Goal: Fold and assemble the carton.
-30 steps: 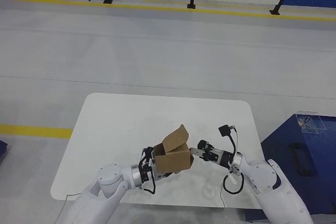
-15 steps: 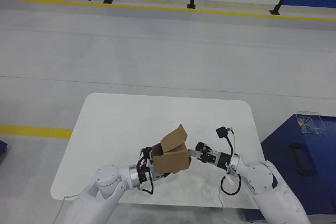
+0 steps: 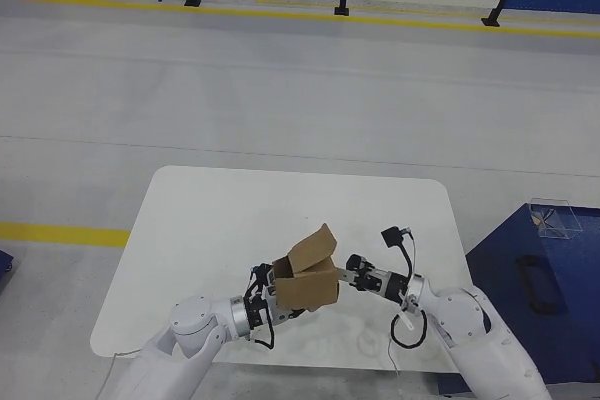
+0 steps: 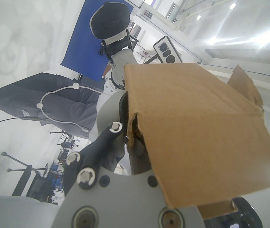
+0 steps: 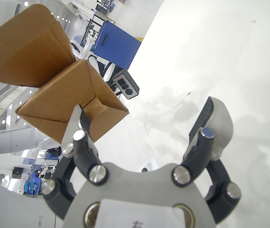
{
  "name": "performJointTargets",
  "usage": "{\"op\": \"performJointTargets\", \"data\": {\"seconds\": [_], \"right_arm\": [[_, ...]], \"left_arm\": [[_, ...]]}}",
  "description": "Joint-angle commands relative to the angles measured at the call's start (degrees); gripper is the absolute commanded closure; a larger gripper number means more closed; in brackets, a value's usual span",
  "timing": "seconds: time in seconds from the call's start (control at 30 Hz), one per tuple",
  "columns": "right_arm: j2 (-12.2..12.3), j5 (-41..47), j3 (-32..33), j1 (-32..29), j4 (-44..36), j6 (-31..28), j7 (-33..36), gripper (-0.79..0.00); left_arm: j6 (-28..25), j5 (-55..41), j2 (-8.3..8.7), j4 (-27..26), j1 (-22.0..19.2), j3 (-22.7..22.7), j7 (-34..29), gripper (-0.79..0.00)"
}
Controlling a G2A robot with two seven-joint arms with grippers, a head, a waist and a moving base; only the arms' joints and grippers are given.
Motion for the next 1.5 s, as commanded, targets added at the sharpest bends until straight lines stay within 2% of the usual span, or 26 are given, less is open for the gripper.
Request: {"op": "performJointTargets", "data": {"seconds": [0.0,0.2,0.43,0.67,1.13,1.3,1.47], "right_arm": [[0.1,0.6,0.9,-0.1,0.5,-0.2,-0.4,-0.785],[0.5,1.8,2.6,-0.5,2.7,0.6,1.9,-0.785],[0.1,2.7,0.2,0.0,2.9,0.6,4.1,-0.785],[-0.4,2.1,-1.9,1.2,2.8,0.7,3.2,-0.785],[-0.6,4.5,-2.0,2.2,4.0,-0.2,3.8,-0.785],[-0.1,6.2,1.7,1.8,4.4,-1.7,1.9,-0.785],[1.2,8.3,10.2,-1.2,3.5,-4.4,-1.1,-0.785]], "left_arm": [[-0.1,0.0,-0.01,0.0,0.0,0.0,0.0,0.000],[0.1,0.1,-0.02,-0.1,0.0,-0.1,0.1,0.000],[0.7,0.3,-0.04,-0.4,-0.2,-0.1,0.3,0.000],[1.1,0.4,-0.13,-0.4,-0.6,0.1,0.4,0.000],[1.0,-0.1,-0.34,0.7,-1.3,0.3,0.0,0.000],[0.9,-0.2,-0.44,1.2,-1.7,0.4,0.0,0.000],[0.7,-0.7,-0.51,1.7,-1.9,0.3,-0.4,0.000]]}}
